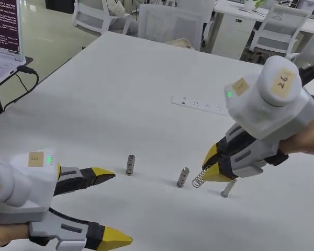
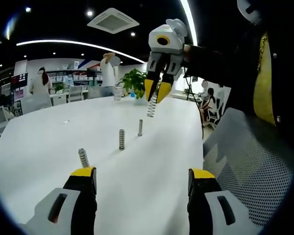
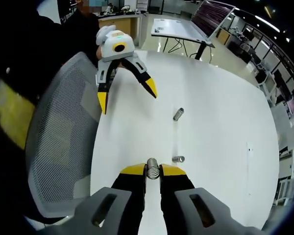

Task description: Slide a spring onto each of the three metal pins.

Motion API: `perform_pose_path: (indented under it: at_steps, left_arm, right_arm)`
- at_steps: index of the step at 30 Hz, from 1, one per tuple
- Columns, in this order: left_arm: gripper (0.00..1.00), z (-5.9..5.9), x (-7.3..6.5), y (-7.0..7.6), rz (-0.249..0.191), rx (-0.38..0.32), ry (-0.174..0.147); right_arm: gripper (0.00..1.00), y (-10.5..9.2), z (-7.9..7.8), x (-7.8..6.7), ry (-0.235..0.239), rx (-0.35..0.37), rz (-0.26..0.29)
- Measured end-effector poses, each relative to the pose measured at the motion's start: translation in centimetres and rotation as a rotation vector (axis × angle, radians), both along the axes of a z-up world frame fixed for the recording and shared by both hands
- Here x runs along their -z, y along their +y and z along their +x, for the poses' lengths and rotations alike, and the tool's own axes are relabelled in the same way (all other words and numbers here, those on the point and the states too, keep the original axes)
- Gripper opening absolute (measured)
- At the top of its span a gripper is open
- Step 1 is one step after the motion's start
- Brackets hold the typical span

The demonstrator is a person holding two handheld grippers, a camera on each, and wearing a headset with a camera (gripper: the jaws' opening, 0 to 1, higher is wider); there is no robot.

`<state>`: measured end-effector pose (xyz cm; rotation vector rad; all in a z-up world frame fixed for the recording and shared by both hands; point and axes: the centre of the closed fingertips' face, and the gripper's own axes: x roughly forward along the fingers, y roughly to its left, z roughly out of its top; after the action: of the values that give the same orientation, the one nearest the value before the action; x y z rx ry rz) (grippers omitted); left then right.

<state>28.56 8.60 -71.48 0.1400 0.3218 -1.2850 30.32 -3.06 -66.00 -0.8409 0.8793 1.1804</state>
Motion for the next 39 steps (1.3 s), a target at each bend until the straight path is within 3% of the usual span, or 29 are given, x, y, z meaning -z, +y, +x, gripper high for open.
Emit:
perform_pose_path:
  at_steps: [24, 32, 39]
  left_arm:
    - [0.75, 0.0, 0.7, 0.6, 0.004, -0.024, 0.010]
    - [0.74, 0.0, 0.7, 0.6, 0.007, -0.026, 0.011]
    - [0.73, -0.1, 0.7, 0.6, 0.009, -0.028, 0.013]
  right_arm:
    - [0.07, -6.0, 2.8, -0.7, -0.009, 0.113, -0.094]
    - [0.07, -8.2, 3.5, 0.5, -0.007, 0.140, -0.166]
    - [0.07, -8.9, 3.8, 1.5, 0.020, 0.156, -0.178]
